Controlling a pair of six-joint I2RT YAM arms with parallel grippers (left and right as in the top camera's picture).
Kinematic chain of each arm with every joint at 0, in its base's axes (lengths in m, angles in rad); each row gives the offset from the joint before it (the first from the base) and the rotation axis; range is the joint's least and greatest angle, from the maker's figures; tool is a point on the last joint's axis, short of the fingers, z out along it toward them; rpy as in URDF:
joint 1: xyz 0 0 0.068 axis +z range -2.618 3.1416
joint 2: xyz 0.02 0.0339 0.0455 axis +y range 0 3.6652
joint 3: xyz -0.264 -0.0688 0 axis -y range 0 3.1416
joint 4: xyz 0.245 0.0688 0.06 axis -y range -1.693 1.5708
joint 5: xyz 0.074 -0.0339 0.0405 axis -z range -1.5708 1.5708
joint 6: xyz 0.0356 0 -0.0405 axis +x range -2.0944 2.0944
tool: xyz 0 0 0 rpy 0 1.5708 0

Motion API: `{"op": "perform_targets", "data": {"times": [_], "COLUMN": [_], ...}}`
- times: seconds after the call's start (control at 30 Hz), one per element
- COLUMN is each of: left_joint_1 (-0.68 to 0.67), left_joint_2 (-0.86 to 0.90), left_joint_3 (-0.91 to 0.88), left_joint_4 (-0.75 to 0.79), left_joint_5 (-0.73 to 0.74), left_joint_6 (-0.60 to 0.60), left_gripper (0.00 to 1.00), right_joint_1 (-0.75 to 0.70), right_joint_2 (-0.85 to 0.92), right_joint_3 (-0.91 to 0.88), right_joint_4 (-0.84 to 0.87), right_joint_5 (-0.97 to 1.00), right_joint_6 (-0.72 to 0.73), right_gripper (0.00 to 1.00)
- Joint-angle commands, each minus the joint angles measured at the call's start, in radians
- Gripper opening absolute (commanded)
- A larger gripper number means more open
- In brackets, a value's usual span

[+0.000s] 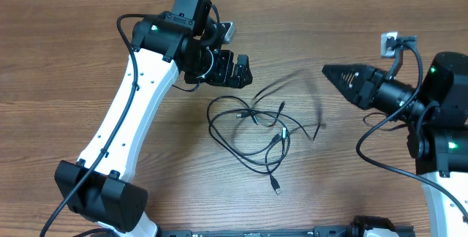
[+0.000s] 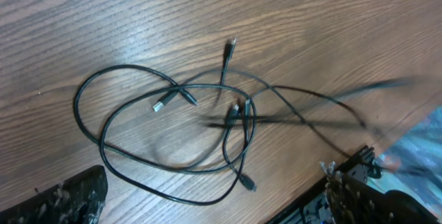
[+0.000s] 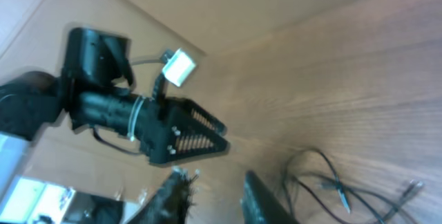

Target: Untangle cables

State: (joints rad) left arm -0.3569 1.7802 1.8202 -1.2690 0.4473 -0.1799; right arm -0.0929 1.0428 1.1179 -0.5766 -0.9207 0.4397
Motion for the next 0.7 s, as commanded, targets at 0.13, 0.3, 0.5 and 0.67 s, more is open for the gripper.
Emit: {"op": "perform_targets", "data": {"times": [0.13, 0.3, 0.5, 0.67], "left_joint_1": [-0.004, -0.004, -0.004, -0.003], "left_joint_2": [-0.024, -0.024, -0.024, -0.024], "left_joint_3": [0.015, 0.015, 0.015, 0.015], "left_joint_4": [-0.003, -0.018, -0.031, -0.029], "left_joint_5": [-0.010, -0.023, -0.064, -0.200], "left_joint_6": [0.023, 0.023, 0.023, -0.084], "left_gripper": [1.00, 1.00, 1.00, 1.00], "right_joint_1": [-0.005, -0.005, -0.004, 0.022], "right_joint_2": [-0.003, -0.003, -0.003, 0.003], "right_joint_3": [0.003, 0.003, 0.003, 0.003], "right_joint_4": [0.021, -0.155, -0.378, -0.566], "right_joint_5": [0.002, 0.119, 0.216, 0.212], "right_joint_6": [0.053, -0.040, -0.235, -0.477], "right_gripper": [0.28, 0.33, 0.47, 0.61]}}
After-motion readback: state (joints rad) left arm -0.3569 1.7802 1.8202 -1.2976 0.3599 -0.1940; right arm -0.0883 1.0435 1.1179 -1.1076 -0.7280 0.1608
